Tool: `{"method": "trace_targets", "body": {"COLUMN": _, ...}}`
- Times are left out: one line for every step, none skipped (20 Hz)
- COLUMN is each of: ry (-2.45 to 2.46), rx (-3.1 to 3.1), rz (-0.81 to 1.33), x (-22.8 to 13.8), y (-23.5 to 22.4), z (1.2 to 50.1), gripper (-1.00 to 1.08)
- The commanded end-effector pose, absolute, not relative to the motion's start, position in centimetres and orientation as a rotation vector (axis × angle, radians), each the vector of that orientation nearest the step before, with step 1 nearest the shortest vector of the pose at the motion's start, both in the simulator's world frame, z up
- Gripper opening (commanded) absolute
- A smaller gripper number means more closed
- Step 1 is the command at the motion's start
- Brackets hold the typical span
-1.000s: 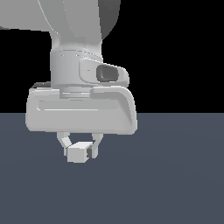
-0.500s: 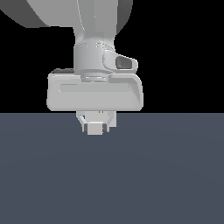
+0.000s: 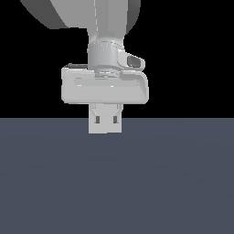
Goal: Plug the charger into the wall socket.
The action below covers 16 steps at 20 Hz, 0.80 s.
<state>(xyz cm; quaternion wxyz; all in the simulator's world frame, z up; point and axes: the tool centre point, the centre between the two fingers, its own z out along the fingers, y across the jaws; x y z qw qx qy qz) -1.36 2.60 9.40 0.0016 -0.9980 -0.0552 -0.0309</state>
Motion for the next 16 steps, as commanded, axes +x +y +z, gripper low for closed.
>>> {"method": "trace_targets", "body": {"ry": -0.205, "rx": -3.129, "rz": -0.096, "x": -0.81, "y": 2.55, "z": 9.79, "gripper": -1.00}}
{"method": "trace_targets", "body": {"ry": -0.213, "rx": -3.129, "rz": -0.096, "x": -0.67, "y": 2.54, "z": 9.89, "gripper": -1.00}}
{"method": "trace_targets", "body": {"ry": -0.218, "rx": -3.128, "rz": -0.095, "x": -0.56, "y": 2.54, "z": 9.96, "gripper": -1.00}}
{"method": "trace_targets", "body": {"ry": -0.222, "rx": -3.128, "rz": -0.095, "x": -0.48, "y": 2.54, "z": 10.00, "gripper": -1.00}}
{"method": "trace_targets", "body": {"ry": -0.225, "rx": -3.128, "rz": -0.095, "x": -0.43, "y": 2.55, "z": 10.02, "gripper": -1.00}}
{"method": "trace_targets", "body": {"ry": -0.225, "rx": -3.128, "rz": -0.095, "x": -0.41, "y": 2.55, "z": 10.02, "gripper": -1.00}}
{"method": "trace_targets", "body": {"ry": -0.225, "rx": -3.128, "rz": -0.095, "x": -0.42, "y": 2.58, "z": 10.01, "gripper": -1.00}}
{"method": "trace_targets", "body": {"ry": -0.225, "rx": -3.128, "rz": -0.095, "x": -0.42, "y": 2.58, "z": 10.01, "gripper": -1.00}}
{"method": "trace_targets", "body": {"ry": -0.225, "rx": -3.128, "rz": -0.095, "x": -0.42, "y": 2.58, "z": 10.01, "gripper": -1.00}}
{"method": "trace_targets", "body": {"ry": -0.225, "rx": -3.128, "rz": -0.095, "x": -0.42, "y": 2.58, "z": 10.01, "gripper": -1.00}}
{"method": "trace_targets", "body": {"ry": -0.225, "rx": -3.128, "rz": -0.095, "x": -0.44, "y": 2.60, "z": 10.00, "gripper": -1.00}}
{"method": "trace_targets", "body": {"ry": -0.225, "rx": -3.128, "rz": -0.095, "x": -0.42, "y": 2.61, "z": 10.00, "gripper": -1.00}}
{"method": "trace_targets", "body": {"ry": -0.225, "rx": -3.128, "rz": -0.095, "x": -0.37, "y": 2.61, "z": 10.00, "gripper": -1.00}}
{"method": "trace_targets", "body": {"ry": -0.225, "rx": -3.128, "rz": -0.095, "x": -0.29, "y": 2.63, "z": 10.00, "gripper": -1.00}}
{"method": "trace_targets", "body": {"ry": -0.225, "rx": -3.128, "rz": -0.095, "x": -0.17, "y": 2.64, "z": 10.00, "gripper": -1.00}}
{"method": "trace_targets", "body": {"ry": -0.225, "rx": -3.128, "rz": -0.095, "x": -0.02, "y": 2.67, "z": 10.00, "gripper": -1.00}}
